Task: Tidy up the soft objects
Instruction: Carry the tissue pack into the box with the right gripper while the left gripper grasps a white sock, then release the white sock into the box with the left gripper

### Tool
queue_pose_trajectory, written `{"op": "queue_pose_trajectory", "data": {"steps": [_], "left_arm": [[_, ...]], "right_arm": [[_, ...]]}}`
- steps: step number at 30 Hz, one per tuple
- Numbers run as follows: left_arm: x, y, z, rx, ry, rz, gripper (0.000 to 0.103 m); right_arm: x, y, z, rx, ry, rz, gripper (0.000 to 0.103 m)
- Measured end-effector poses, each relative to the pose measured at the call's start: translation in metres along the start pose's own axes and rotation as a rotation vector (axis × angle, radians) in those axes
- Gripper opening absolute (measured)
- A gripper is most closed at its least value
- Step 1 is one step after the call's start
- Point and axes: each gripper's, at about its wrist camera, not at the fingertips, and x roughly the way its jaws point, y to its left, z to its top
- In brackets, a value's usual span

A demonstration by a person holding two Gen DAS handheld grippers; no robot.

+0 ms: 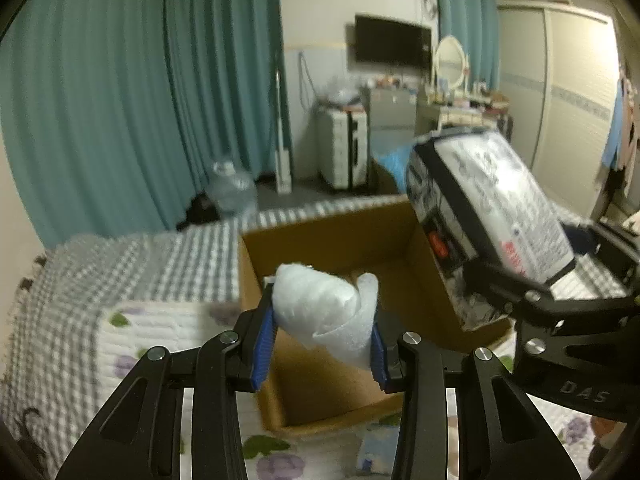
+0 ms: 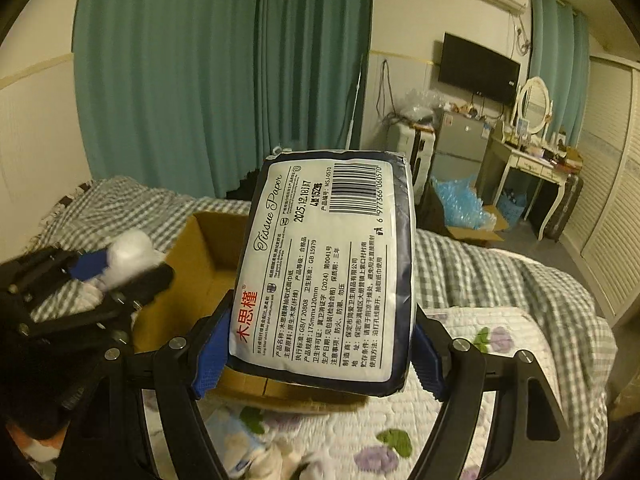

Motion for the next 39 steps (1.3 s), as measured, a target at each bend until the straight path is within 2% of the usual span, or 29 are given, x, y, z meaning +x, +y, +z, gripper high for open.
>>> {"op": "queue_pose_trajectory", "data": {"steps": [4, 7, 10, 12, 15, 20, 23, 25, 29, 34, 39], "left_arm": [[0.027, 0.001, -0.012, 0.026, 0.027, 0.024, 0.042], [0.030, -0.001, -0.015, 0.049, 0.008, 0.048, 0.043], [0.031, 0.004, -0.015, 0.023, 0.000, 0.061, 0.073], [0.025, 0.005, -0.012, 0.004, -0.023, 0.068, 0.074], [0.011, 0.004, -0.005, 0.012, -0.032, 0.078, 0.074], [-0.048, 0.001, 0.012, 0.035, -0.122, 0.095, 0.075], [-0.107, 0.001, 0.018, 0.032, -0.204, 0.110, 0.077], [-0.141, 0.004, 0.019, 0.028, -0.247, 0.116, 0.086], [-0.213, 0.006, 0.008, 0.040, -0.337, 0.140, 0.087], [-0.268, 0.013, -0.021, 0.027, -0.363, 0.108, 0.087], [-0.281, 0.022, -0.054, -0.003, -0.298, 0.059, 0.087]], "right_arm": [[0.031, -0.002, -0.006, -0.007, 0.038, 0.010, 0.077], [0.048, -0.004, -0.011, -0.002, 0.059, 0.031, 0.079], [0.053, -0.006, -0.015, 0.020, 0.035, 0.037, 0.083], [0.048, -0.010, -0.016, 0.038, 0.011, 0.036, 0.091], [0.032, -0.015, -0.011, 0.053, -0.021, 0.025, 0.092], [-0.023, -0.023, 0.007, 0.061, -0.083, -0.007, 0.094], [-0.075, -0.024, 0.014, 0.049, -0.136, -0.038, 0.098], [-0.113, -0.023, 0.016, 0.049, -0.181, -0.048, 0.102], [-0.187, -0.016, 0.010, 0.039, -0.254, -0.053, 0.102], [-0.255, 0.003, -0.012, 0.024, -0.293, -0.043, 0.102], [-0.280, 0.021, -0.049, 0.027, -0.262, -0.031, 0.102]]}}
